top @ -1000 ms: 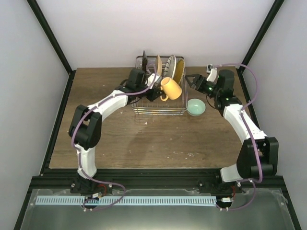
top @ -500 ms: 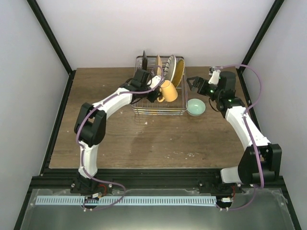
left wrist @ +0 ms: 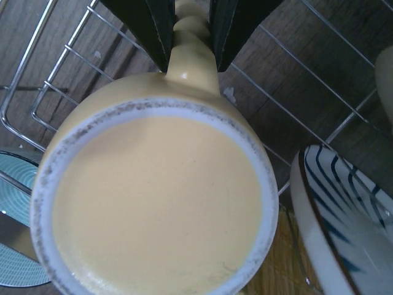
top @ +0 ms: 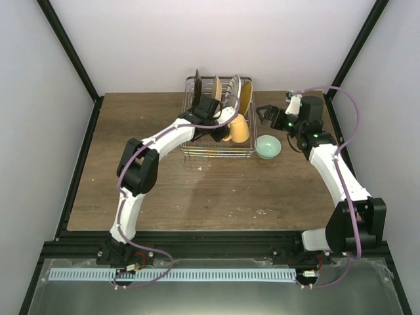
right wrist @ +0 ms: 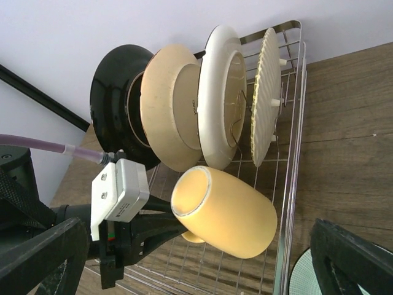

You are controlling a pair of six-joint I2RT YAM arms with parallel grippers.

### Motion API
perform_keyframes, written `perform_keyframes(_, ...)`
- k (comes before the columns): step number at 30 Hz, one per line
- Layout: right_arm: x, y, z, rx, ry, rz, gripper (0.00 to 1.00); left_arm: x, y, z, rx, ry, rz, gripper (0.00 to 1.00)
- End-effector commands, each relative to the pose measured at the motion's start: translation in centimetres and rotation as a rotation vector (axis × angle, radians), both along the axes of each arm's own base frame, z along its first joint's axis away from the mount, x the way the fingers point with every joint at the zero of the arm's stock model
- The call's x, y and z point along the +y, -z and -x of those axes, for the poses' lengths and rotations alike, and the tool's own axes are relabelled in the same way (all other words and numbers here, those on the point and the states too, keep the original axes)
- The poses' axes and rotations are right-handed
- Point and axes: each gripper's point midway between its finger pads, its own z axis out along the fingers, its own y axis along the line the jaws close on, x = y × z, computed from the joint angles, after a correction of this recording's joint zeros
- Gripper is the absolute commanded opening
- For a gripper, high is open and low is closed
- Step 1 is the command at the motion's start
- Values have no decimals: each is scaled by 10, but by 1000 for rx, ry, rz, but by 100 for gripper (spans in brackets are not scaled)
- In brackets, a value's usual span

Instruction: Load the mixed dishes into the dish rack

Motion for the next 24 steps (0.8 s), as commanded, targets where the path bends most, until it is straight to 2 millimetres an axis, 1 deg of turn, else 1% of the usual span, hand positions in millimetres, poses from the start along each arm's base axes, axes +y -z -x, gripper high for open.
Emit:
perform_keyframes(1,-4,-23,1,-58,4,24,100,-15,-30,-14,-136,34,-20,0)
perform_keyframes(6,-4,-22,0,-60,0,28,100,-20,-23,-15,-157,41,-66,0)
perform_keyframes(14,-3,-18,0,-46,-5,29,100,-16,-6,-21,-200,34,-181,0)
perform_keyframes(22,-2,-16,0,-41,-8,26,100,-20,-2,-24,-203,23,-171,0)
perform_keyframes(23,-2,-16,0,-41,-8,26,100,-20,-2,-24,-201,22,-167,5)
perform_keyframes(24,-2,-16,-1,-39,-8,25,100,-20,-3,-24,-198,21,-162,12)
